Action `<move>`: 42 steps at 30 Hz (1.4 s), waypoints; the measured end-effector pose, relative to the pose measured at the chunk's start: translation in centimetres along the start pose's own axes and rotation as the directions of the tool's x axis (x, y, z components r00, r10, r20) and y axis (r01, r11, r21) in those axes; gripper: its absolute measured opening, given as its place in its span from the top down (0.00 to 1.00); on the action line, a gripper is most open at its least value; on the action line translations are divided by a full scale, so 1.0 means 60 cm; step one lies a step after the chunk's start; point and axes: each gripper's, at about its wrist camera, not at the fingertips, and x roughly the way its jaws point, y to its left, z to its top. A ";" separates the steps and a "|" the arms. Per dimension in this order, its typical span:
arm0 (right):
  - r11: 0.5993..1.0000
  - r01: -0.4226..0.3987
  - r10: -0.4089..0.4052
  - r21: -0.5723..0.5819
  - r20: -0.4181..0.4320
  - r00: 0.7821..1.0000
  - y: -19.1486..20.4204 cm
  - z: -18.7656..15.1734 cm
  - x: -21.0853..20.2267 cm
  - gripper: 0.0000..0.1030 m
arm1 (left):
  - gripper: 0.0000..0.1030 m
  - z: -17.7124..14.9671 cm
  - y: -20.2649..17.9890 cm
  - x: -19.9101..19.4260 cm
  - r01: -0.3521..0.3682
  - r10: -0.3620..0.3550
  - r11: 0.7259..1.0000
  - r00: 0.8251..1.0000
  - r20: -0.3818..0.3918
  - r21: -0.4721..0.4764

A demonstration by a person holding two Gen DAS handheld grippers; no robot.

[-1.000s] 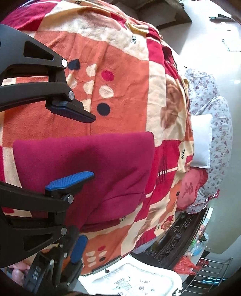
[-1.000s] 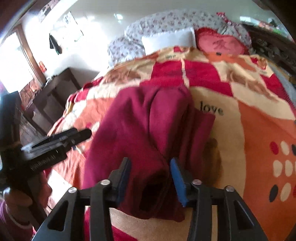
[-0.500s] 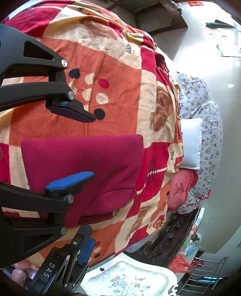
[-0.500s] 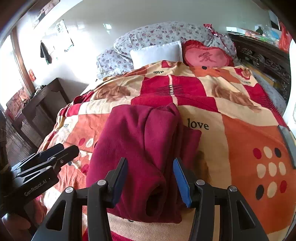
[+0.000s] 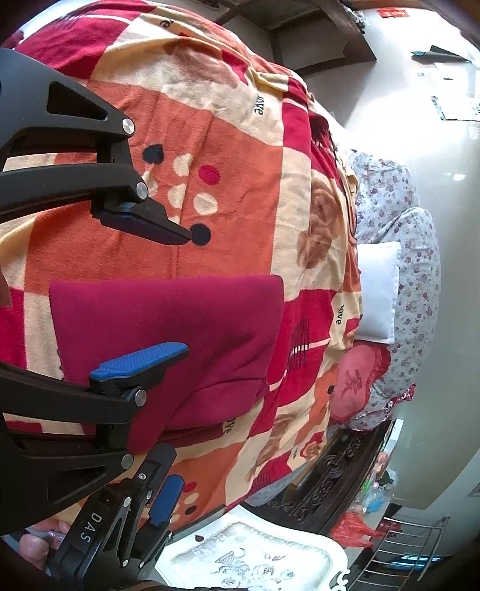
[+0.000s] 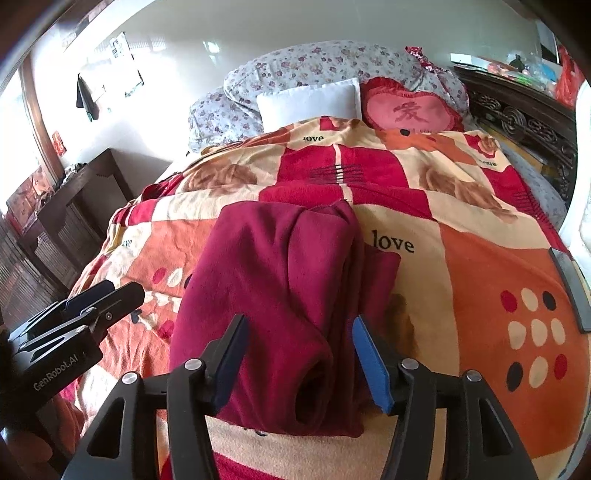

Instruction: Fold small clothes

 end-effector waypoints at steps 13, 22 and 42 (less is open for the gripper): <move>1.000 0.005 -0.005 0.020 -0.003 1.000 -0.006 -0.001 0.004 0.37 | 0.33 -0.003 0.000 0.005 0.000 -0.001 1.000 1.000 -0.010 -0.008; 1.000 0.004 -0.004 0.022 -0.011 1.000 -0.007 -0.001 0.007 0.37 | 0.33 -0.003 0.002 0.010 -0.005 0.004 1.000 1.000 -0.024 -0.012; 0.999 -0.008 0.009 0.034 -0.029 1.000 -0.013 -0.006 0.016 0.37 | 0.33 -0.007 0.001 0.023 -0.015 0.014 1.000 0.999 -0.052 -0.007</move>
